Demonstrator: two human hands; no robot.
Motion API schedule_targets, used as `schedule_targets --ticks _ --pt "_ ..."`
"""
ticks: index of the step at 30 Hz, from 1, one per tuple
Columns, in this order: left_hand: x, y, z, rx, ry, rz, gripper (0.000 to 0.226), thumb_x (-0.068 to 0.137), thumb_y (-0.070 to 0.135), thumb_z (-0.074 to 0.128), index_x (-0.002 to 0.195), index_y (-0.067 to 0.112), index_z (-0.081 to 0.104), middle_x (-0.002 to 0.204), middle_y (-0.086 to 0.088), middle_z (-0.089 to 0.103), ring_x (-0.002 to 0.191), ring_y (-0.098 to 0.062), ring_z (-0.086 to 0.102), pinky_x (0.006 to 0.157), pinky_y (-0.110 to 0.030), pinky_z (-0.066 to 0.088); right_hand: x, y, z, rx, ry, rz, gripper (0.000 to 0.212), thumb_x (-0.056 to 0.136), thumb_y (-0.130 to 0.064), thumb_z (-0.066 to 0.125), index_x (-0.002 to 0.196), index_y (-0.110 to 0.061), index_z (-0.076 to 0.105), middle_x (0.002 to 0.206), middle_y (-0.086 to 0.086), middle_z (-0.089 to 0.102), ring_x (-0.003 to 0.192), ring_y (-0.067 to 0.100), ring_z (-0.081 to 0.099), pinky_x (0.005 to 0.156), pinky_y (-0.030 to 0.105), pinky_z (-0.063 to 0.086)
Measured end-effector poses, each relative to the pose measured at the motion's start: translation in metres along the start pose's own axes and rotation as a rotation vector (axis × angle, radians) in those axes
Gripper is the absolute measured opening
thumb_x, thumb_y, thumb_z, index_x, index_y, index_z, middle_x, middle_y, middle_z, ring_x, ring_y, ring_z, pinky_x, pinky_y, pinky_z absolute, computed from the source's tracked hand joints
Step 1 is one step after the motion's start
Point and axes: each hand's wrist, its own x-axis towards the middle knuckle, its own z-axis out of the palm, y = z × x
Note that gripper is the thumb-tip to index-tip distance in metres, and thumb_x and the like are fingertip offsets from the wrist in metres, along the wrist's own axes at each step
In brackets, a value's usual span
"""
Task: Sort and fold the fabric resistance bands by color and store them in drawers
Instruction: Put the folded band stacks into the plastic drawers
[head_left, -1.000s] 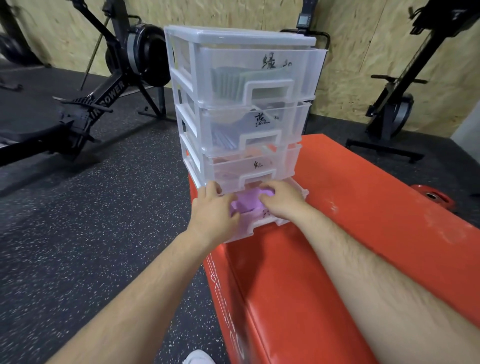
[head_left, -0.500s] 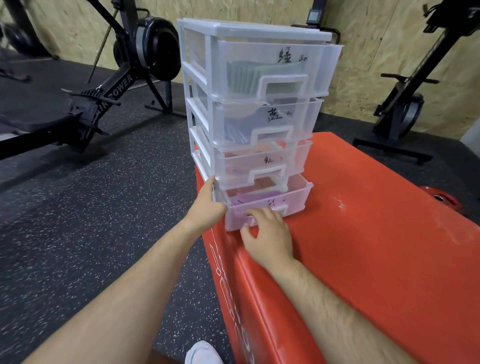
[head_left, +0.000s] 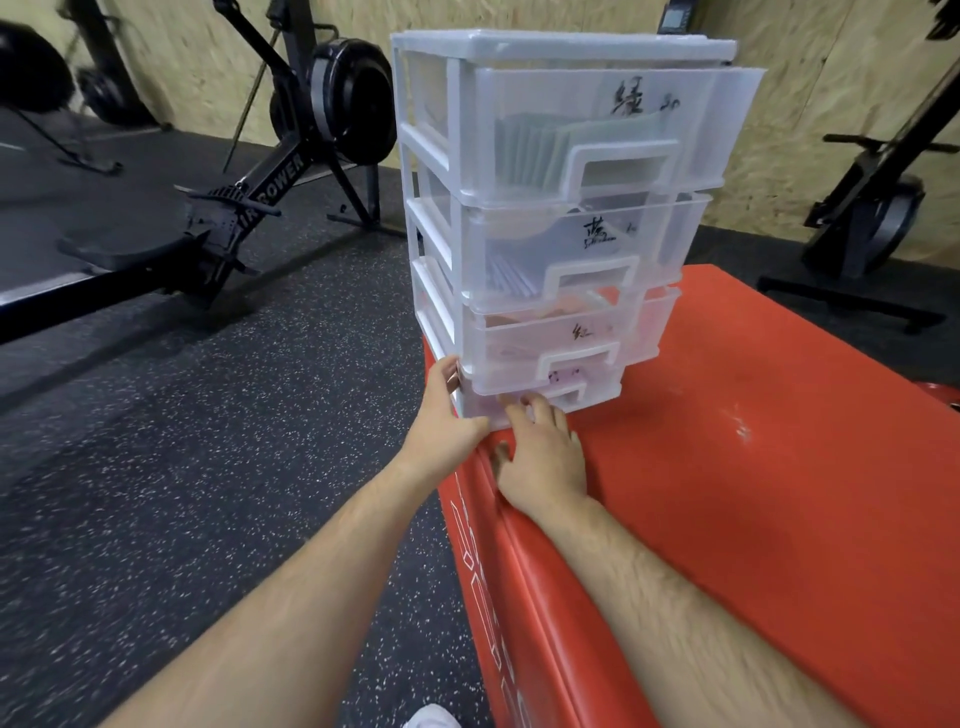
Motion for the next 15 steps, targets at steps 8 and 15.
schedule_targets --ticks 8,15 --pt "0.026 0.009 -0.006 0.062 0.102 0.105 0.085 0.078 0.055 0.076 0.148 0.029 0.036 0.151 0.012 0.043 0.140 -0.004 0.037 0.117 -0.043 0.032 -0.013 -0.010 -0.035 -0.016 0.450 -0.155 0.066 0.073 -0.021 0.058 0.139 -0.028 0.054 0.137 -0.007 0.053 0.123 0.024 0.048 0.095 0.041 0.044" --pt "0.033 0.026 -0.006 0.086 0.284 0.149 0.035 0.086 0.026 0.076 0.118 0.019 0.063 0.114 0.011 0.068 0.107 -0.001 0.062 0.100 -0.036 0.049 0.008 -0.032 -0.049 -0.123 0.228 -0.121 0.074 0.073 -0.029 0.041 0.147 -0.029 0.044 0.147 -0.007 0.046 0.128 0.026 0.045 0.096 0.045 0.042"
